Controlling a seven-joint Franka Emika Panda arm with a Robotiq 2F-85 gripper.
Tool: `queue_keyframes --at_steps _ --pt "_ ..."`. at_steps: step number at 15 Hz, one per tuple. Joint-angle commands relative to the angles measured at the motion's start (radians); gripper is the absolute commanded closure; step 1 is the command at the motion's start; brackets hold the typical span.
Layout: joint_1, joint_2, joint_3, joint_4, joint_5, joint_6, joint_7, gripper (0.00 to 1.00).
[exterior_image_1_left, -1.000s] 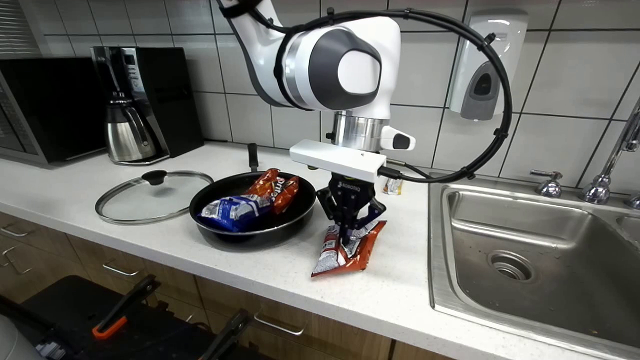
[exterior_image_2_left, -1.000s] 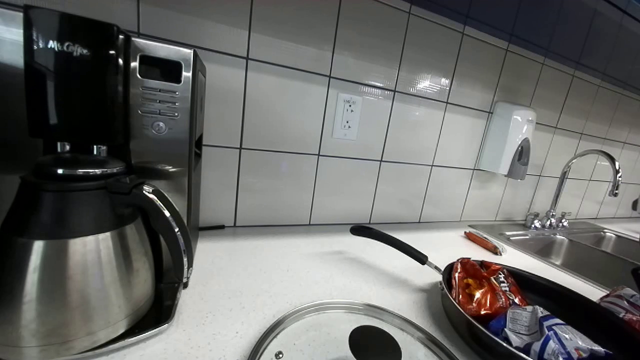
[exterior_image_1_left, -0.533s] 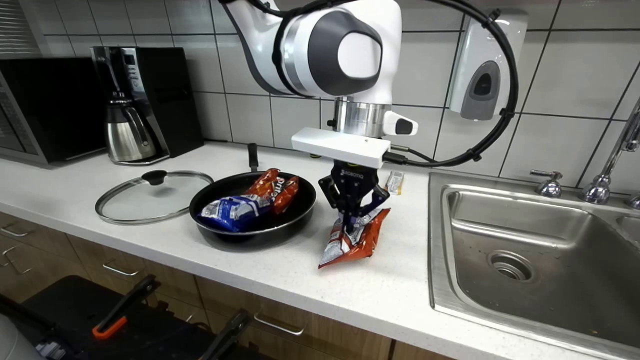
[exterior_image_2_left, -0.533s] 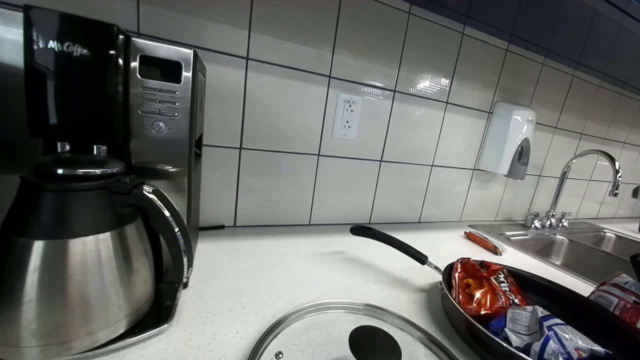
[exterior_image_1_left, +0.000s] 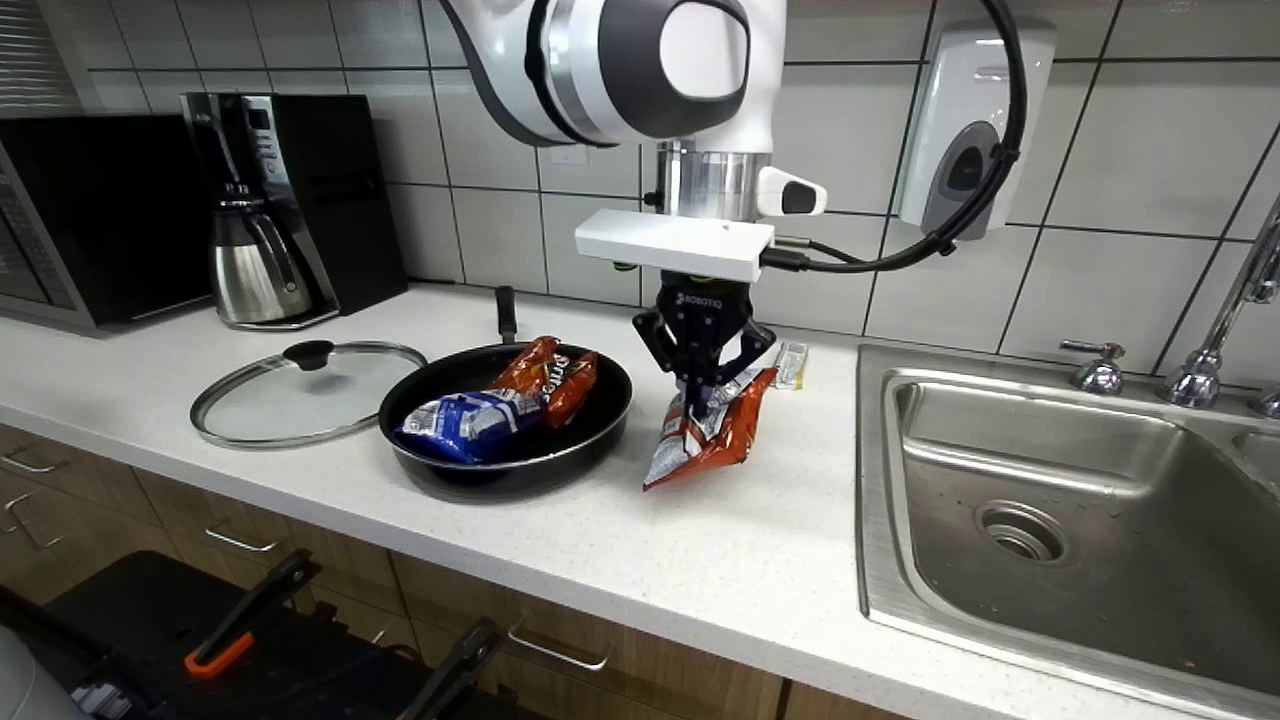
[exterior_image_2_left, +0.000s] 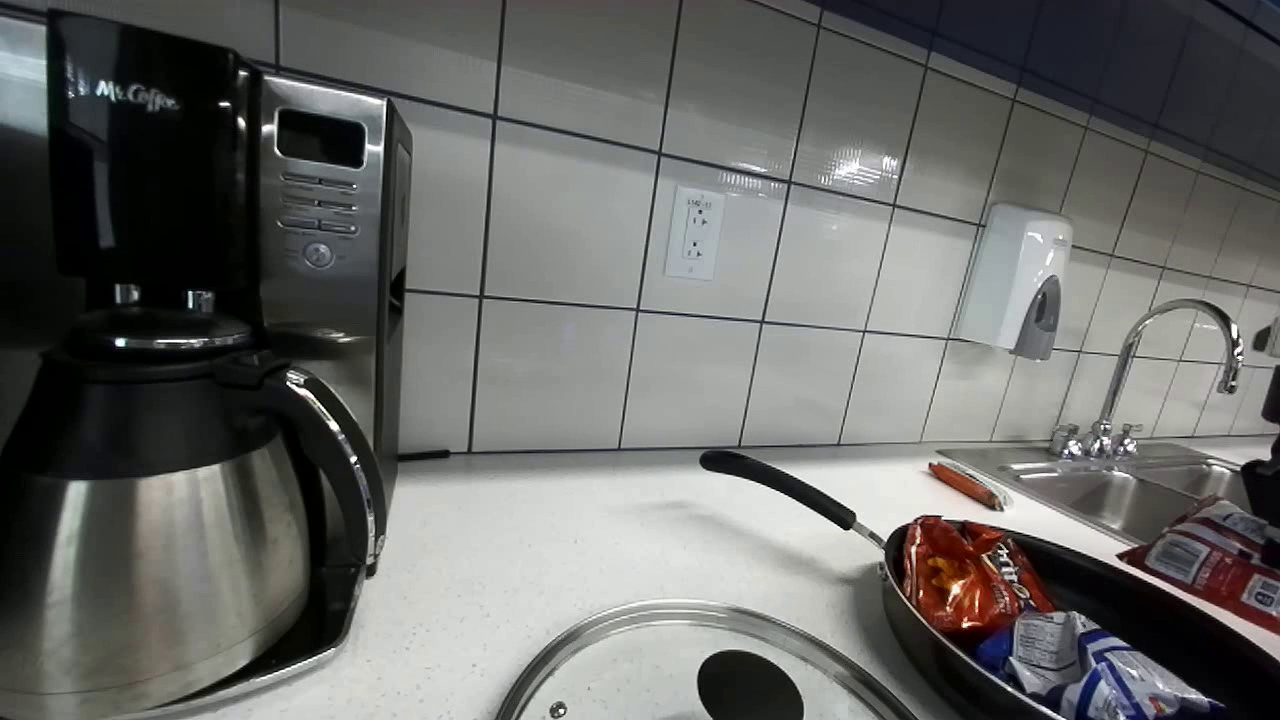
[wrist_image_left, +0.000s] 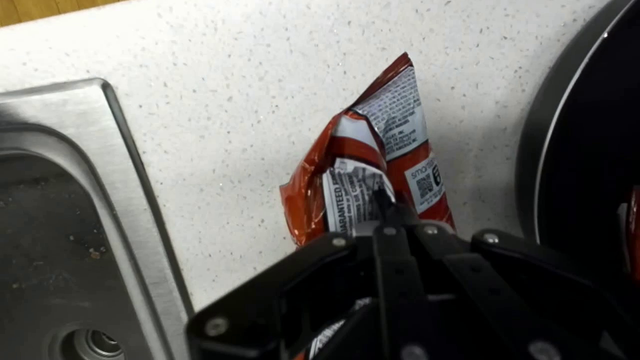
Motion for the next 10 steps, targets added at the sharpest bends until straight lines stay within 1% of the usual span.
queue_keyframes --at_steps 1,10 --pt "0.014 -0.069 0.014 -0.025 -0.034 0.001 0.029 1.0" --pt "0.07 -0.155 0.057 -0.04 -0.054 -0.015 0.118 1.0"
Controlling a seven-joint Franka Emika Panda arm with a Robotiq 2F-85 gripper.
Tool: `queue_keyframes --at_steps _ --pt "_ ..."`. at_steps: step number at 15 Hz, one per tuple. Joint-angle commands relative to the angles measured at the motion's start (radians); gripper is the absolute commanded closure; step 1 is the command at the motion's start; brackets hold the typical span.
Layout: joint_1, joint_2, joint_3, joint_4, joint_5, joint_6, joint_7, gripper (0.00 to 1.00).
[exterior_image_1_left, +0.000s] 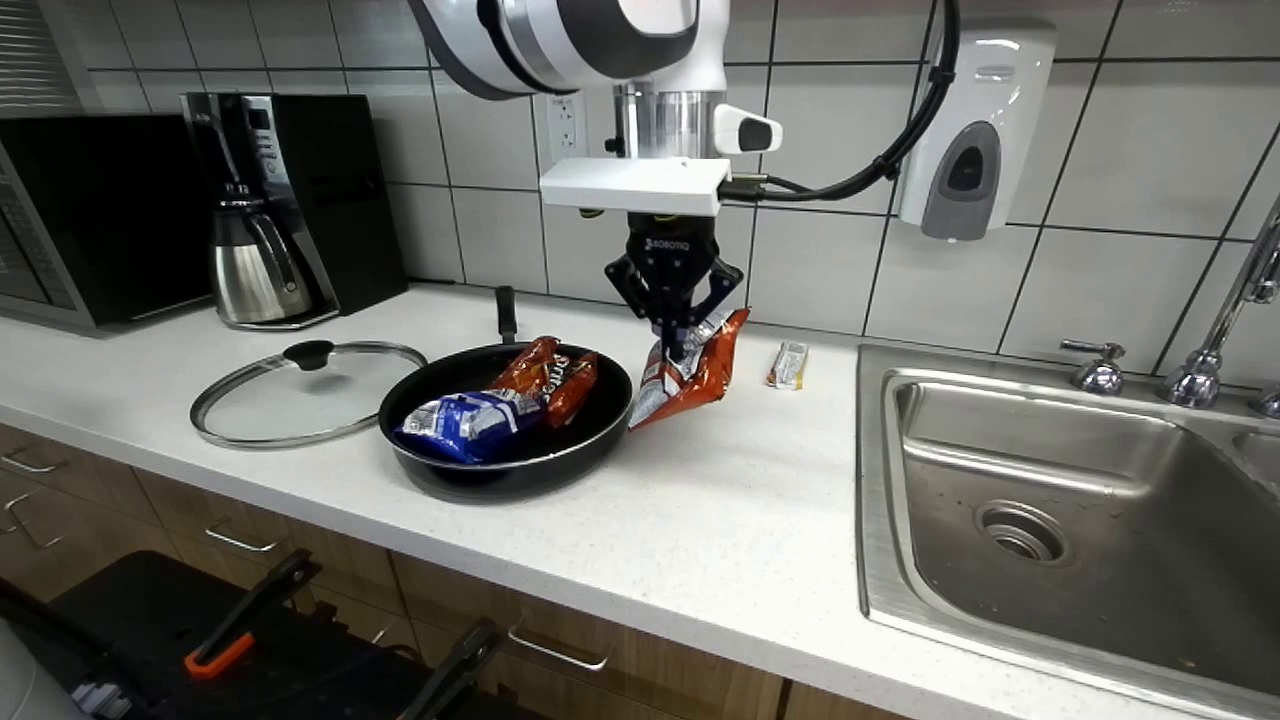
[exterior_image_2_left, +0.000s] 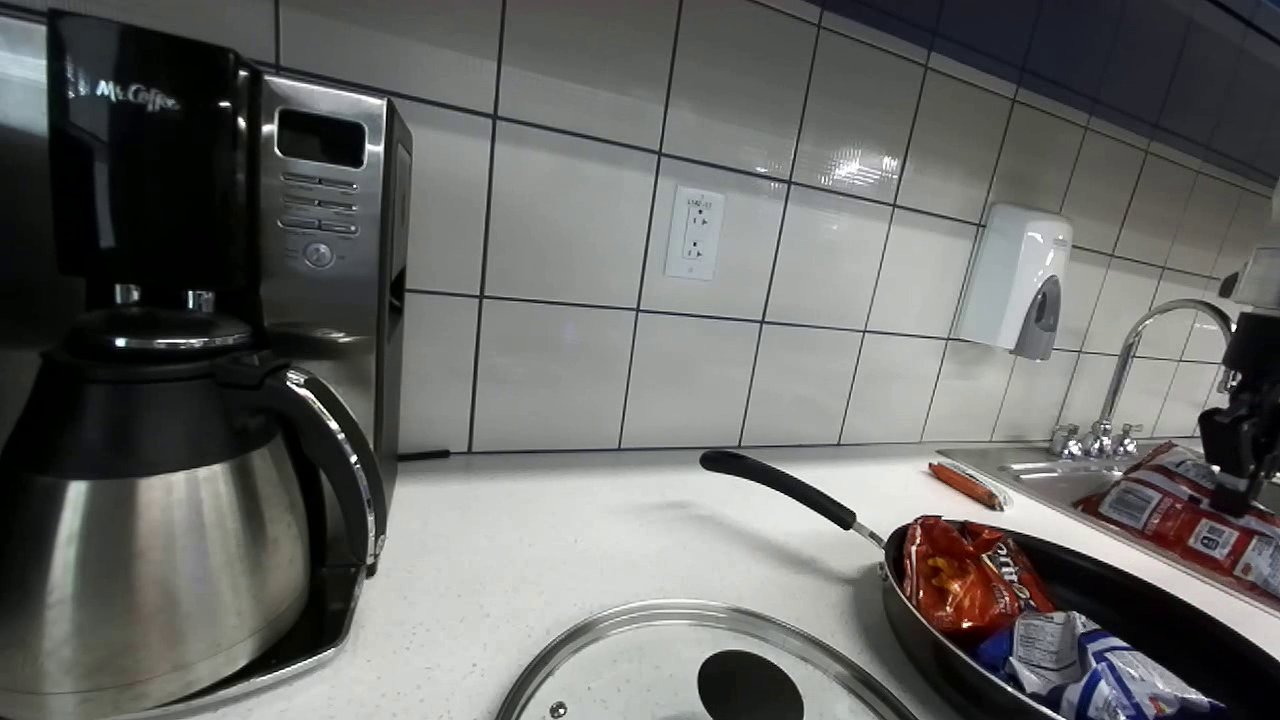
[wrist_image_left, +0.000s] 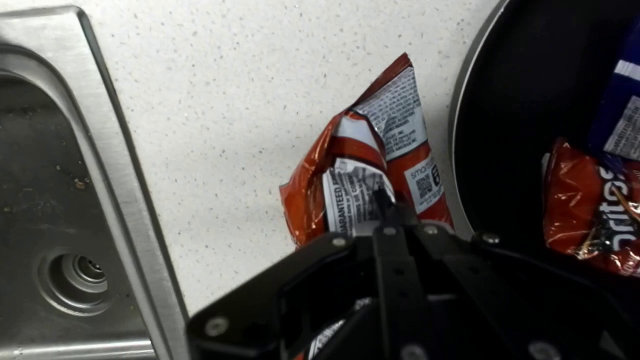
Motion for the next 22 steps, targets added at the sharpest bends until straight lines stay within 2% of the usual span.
queue_keyframes --at_steps 1,9,22 --pt "0.016 -0.074 0.028 -0.037 -0.025 -0.015 0.073 1.0" --pt "0.065 -0.117 0.08 -0.086 -0.005 -0.019 0.174 1.0" --pt "0.117 -0.014 0.127 -0.108 0.059 -0.013 0.284 1.0"
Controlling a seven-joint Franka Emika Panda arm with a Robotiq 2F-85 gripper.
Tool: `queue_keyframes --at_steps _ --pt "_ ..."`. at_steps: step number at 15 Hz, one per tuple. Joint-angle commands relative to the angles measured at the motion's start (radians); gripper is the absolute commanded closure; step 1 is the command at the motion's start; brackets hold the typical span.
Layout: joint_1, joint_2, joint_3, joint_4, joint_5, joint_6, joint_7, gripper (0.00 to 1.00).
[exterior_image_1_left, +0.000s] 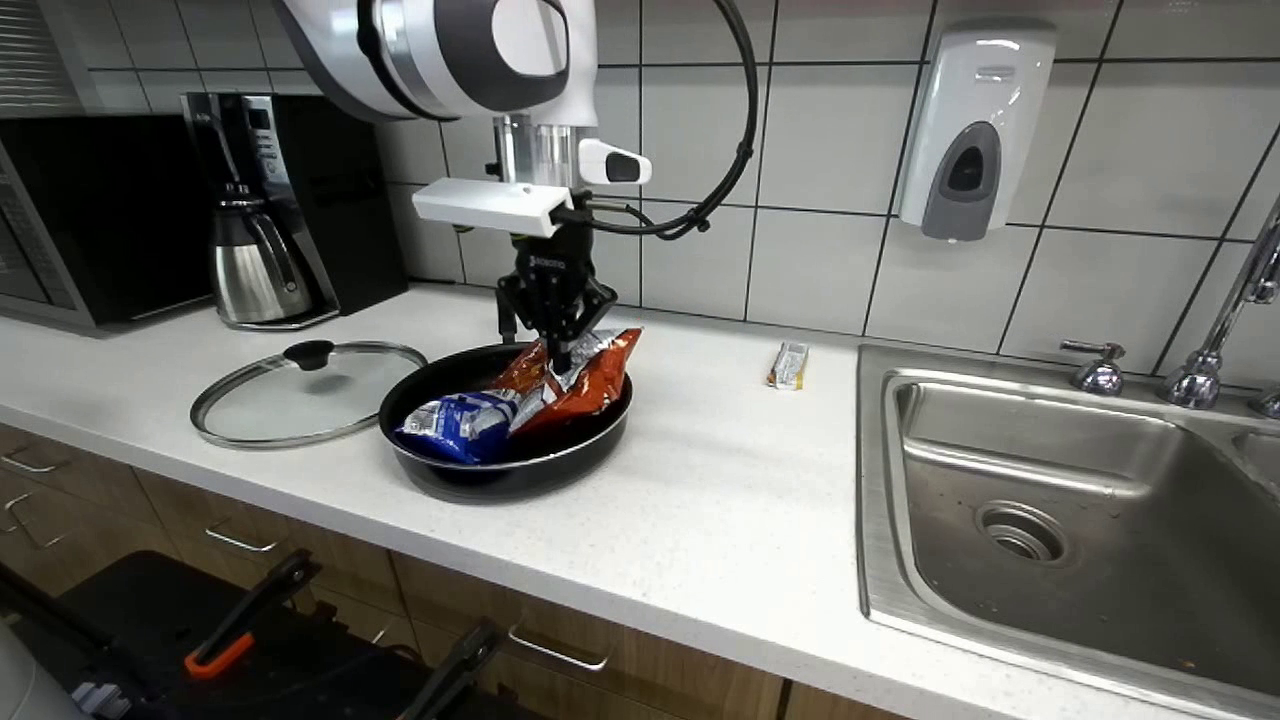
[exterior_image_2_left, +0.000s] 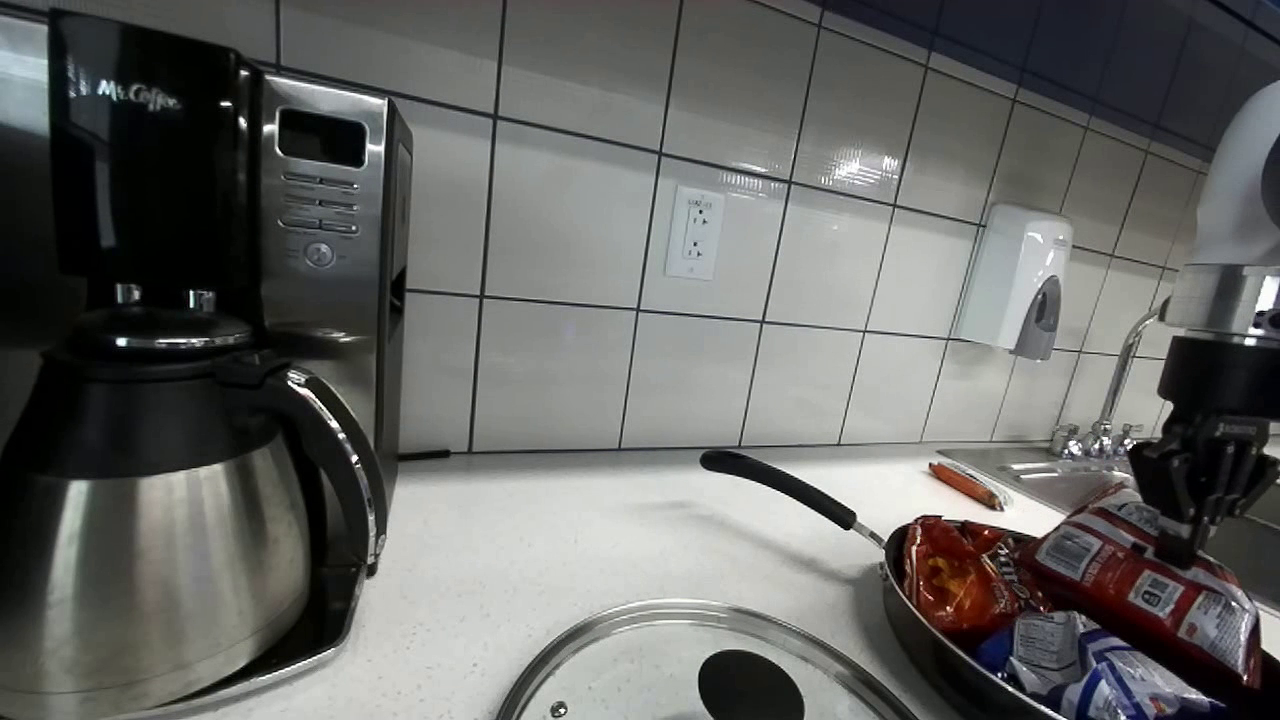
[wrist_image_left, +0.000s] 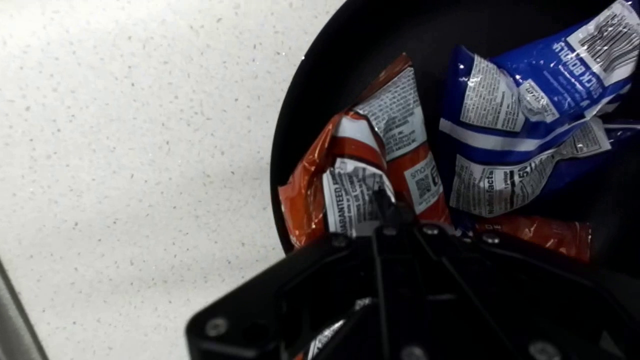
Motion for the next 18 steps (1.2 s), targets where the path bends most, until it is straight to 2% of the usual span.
queue_keyframes --at_steps 1,11,18 --pt "0.009 0.032 0.019 0.003 0.032 -0.011 0.036 1.0" --pt "0.02 0.162 0.036 0.013 0.119 -0.028 0.01 1.0" --pt "0.019 0.169 0.048 0.015 0.129 -0.041 0.001 1.0"
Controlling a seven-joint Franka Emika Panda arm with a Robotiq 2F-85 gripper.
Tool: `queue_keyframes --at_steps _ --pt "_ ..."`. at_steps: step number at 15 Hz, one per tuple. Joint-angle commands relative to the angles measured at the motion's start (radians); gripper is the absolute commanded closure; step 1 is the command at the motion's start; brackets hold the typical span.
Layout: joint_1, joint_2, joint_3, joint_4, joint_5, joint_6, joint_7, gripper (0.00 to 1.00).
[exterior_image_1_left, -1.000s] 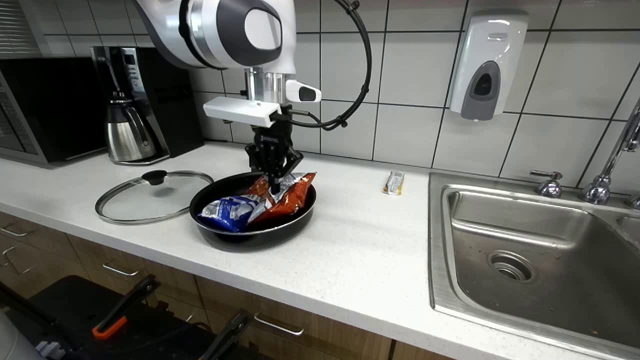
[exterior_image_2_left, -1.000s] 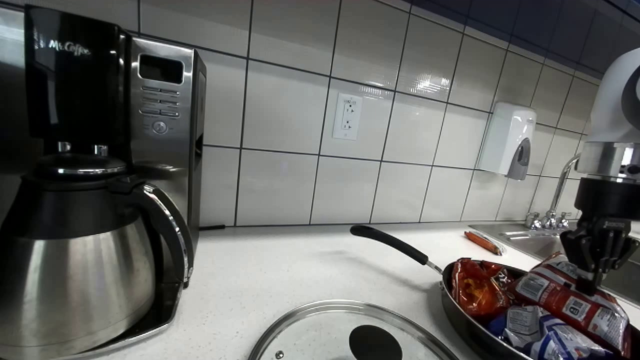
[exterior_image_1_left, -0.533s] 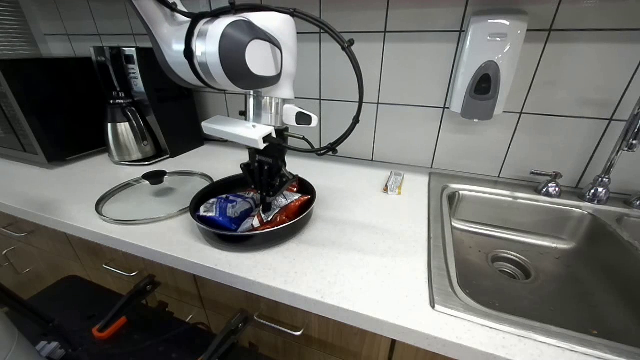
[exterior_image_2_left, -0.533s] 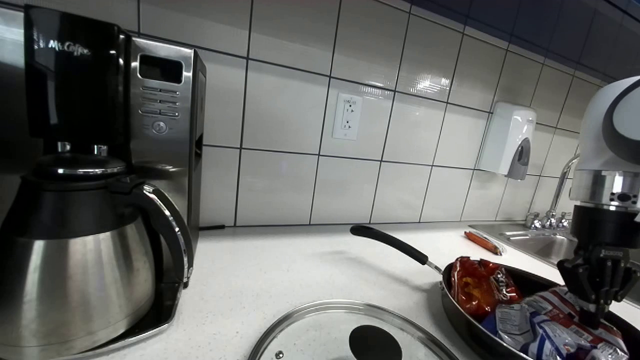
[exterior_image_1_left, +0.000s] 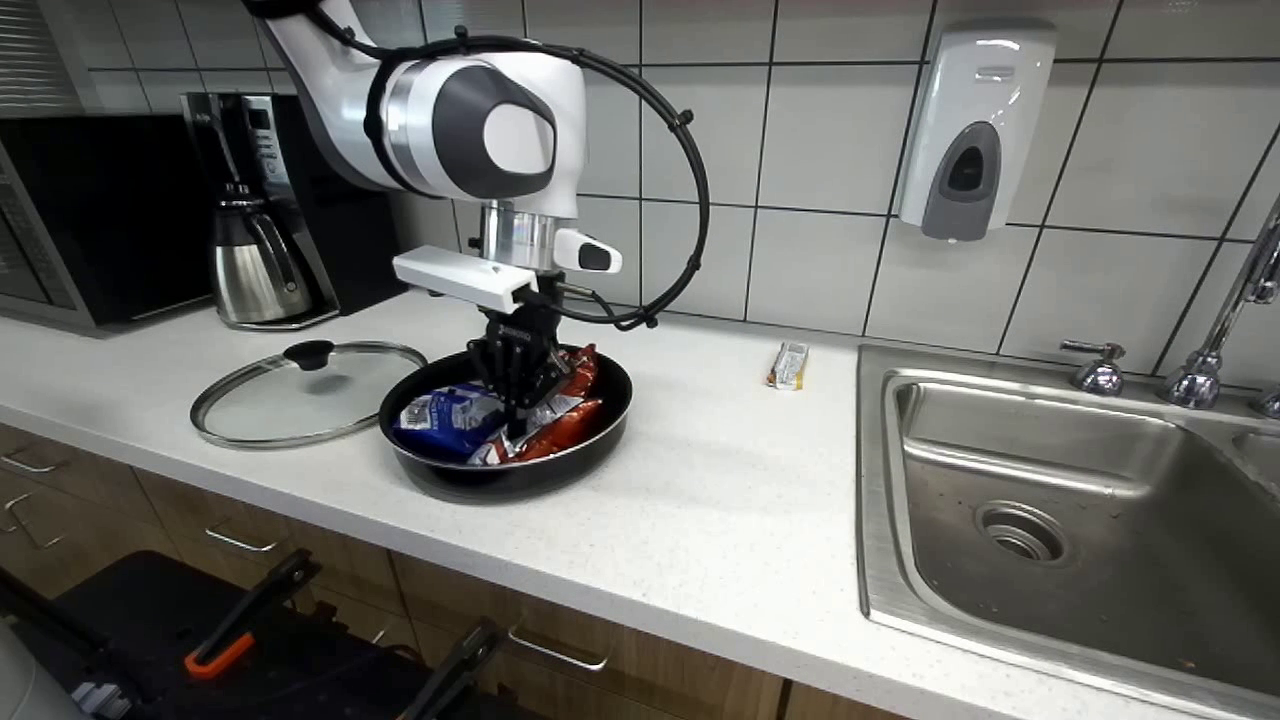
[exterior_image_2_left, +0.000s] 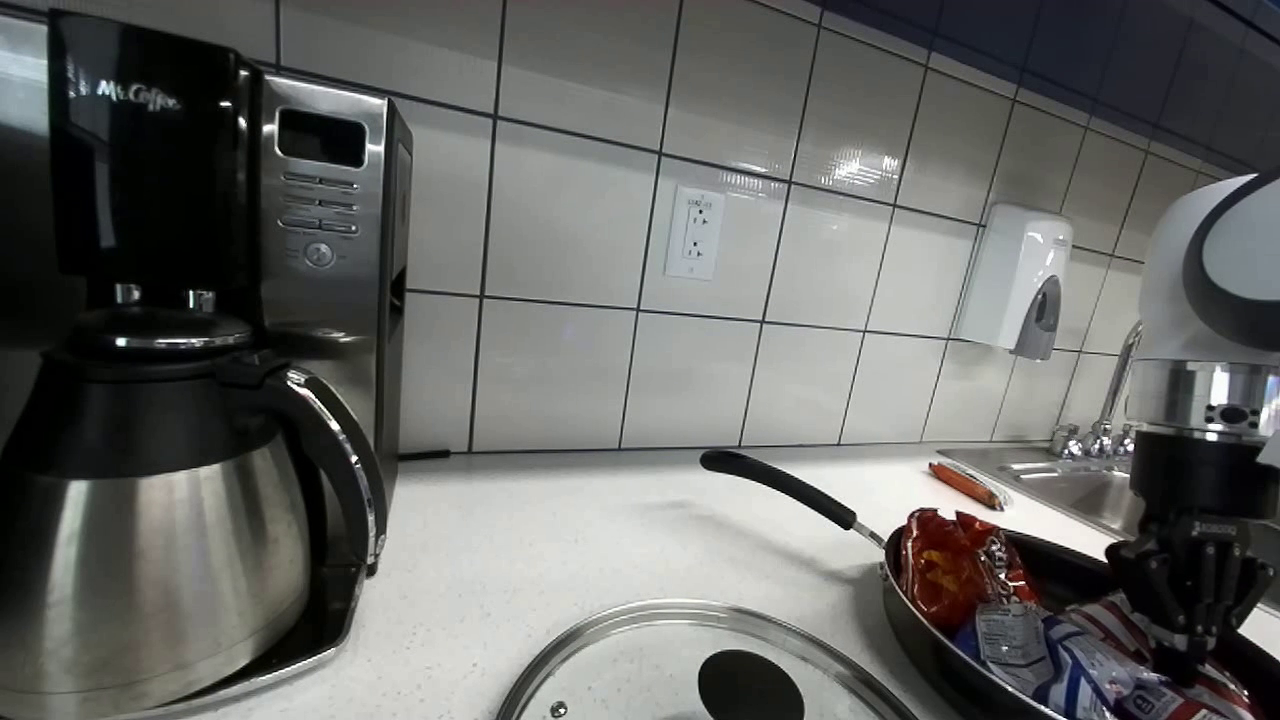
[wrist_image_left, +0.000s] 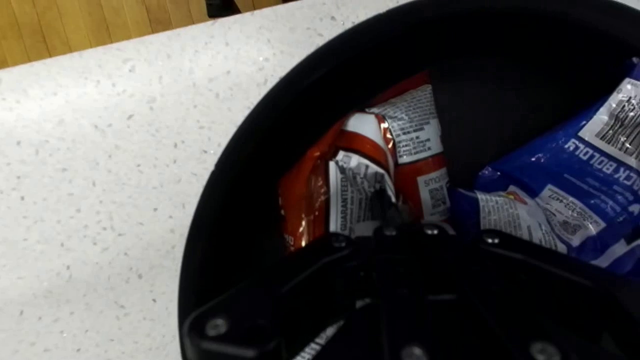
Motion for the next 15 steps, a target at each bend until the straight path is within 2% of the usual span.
queue_keyframes --at_steps 1,2,3,5,14,15 --pt "-0.001 0.007 0.01 0.011 0.022 -0.031 -0.012 1.0" --pt "-0.002 0.004 0.009 0.01 0.019 -0.032 -0.013 1.0" --pt "-0.002 -0.001 0.008 0.007 0.016 -0.032 -0.012 0.74" --pt "-0.003 -0.011 0.007 0.003 0.014 -0.033 -0.015 0.67" --pt "-0.005 -0.041 0.005 -0.011 0.017 -0.028 -0.024 0.0" --pt "-0.006 -0.042 0.005 -0.011 0.016 -0.027 -0.025 0.0"
